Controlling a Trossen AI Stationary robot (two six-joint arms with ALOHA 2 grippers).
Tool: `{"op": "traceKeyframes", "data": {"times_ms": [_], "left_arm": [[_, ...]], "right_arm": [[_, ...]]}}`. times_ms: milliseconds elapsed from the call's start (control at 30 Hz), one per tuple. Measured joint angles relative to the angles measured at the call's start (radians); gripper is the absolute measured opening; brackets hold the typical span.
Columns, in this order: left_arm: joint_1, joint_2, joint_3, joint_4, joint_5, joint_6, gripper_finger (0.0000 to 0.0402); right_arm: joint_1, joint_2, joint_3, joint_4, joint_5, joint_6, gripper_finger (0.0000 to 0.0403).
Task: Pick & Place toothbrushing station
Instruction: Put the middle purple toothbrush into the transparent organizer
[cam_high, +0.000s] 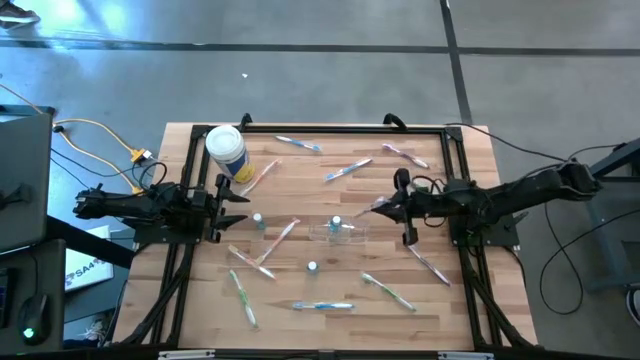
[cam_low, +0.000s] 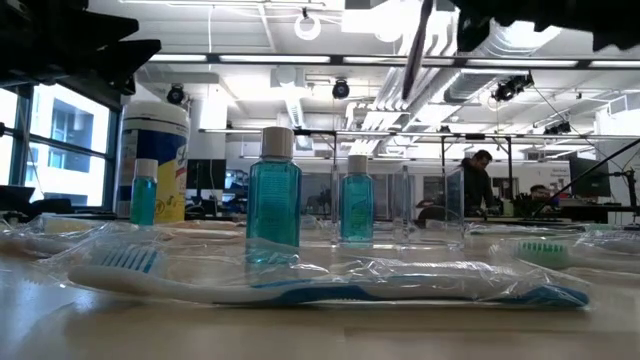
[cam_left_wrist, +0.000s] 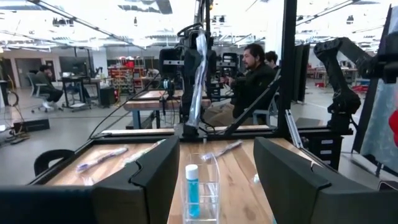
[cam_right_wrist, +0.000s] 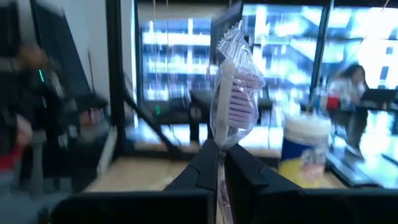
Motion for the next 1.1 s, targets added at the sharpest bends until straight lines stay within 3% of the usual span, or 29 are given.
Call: {"op": "traceKeyframes", "data": {"times_ms": [100, 467, 767, 1100], "left_arm": [[0.000, 0.000, 0.000, 0.004, 0.000, 0.007, 0.0207], [0.000, 0.000, 0.000, 0.002, 0.000, 0.001, 0.0207], [0.000, 0.000, 0.000, 0.001, 0.001, -0.001, 0.0207], [0.000, 0.000, 0.000, -0.007, 0.000, 0.000, 0.0207]], "right_arm": [[0.000, 0.013, -0.056, 0.077, 0.030, 0.036, 0.0004], [-0.027, 0.135, -0.071, 0.102, 0.181, 0.153, 0.0004], [-0.041, 0.239, -0.071, 0.114, 0.151, 0.259, 0.0004], [-0.030, 0.246, -0.071, 0.065, 0.151, 0.311, 0.0004]]}}
